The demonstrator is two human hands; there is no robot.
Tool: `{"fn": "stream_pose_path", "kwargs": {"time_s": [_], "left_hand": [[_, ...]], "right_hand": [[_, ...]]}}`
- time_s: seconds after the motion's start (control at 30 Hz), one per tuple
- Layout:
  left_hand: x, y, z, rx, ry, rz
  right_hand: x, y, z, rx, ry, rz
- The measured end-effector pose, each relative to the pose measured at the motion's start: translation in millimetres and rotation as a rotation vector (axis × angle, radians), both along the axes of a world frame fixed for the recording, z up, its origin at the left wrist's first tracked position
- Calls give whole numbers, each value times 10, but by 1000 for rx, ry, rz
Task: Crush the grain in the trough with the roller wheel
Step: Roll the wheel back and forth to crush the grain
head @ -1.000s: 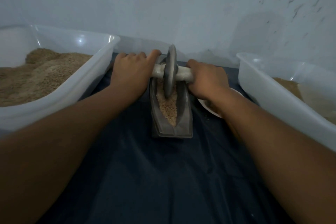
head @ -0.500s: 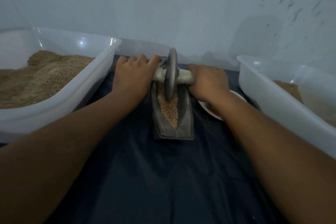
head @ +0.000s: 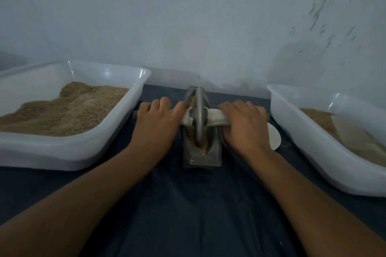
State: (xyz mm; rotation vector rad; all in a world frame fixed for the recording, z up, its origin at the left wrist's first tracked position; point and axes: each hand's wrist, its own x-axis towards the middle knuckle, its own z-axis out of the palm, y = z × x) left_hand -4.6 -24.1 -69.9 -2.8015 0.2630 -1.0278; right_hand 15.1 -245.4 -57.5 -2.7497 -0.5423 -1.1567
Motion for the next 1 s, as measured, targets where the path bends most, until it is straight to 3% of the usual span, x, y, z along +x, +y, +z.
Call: {"fn": "stream_pose_path", "kwargs": {"time_s": [0.23, 0.43, 0.8, 1.0], "left_hand": [[-167, -45, 23, -109, -60, -50], [-215, -89, 69, -153, -115, -83], [26, -27, 62, -16, -9, -62], [225, -58, 100, 46, -33, -45]], "right_hand": [[-162, -15, 29, 67, 38, -12], [-187, -64, 45, 87, -43, -35], [-35, -16, -51, 110, 78, -62], [273, -67, -85, 20, 153, -78]]}}
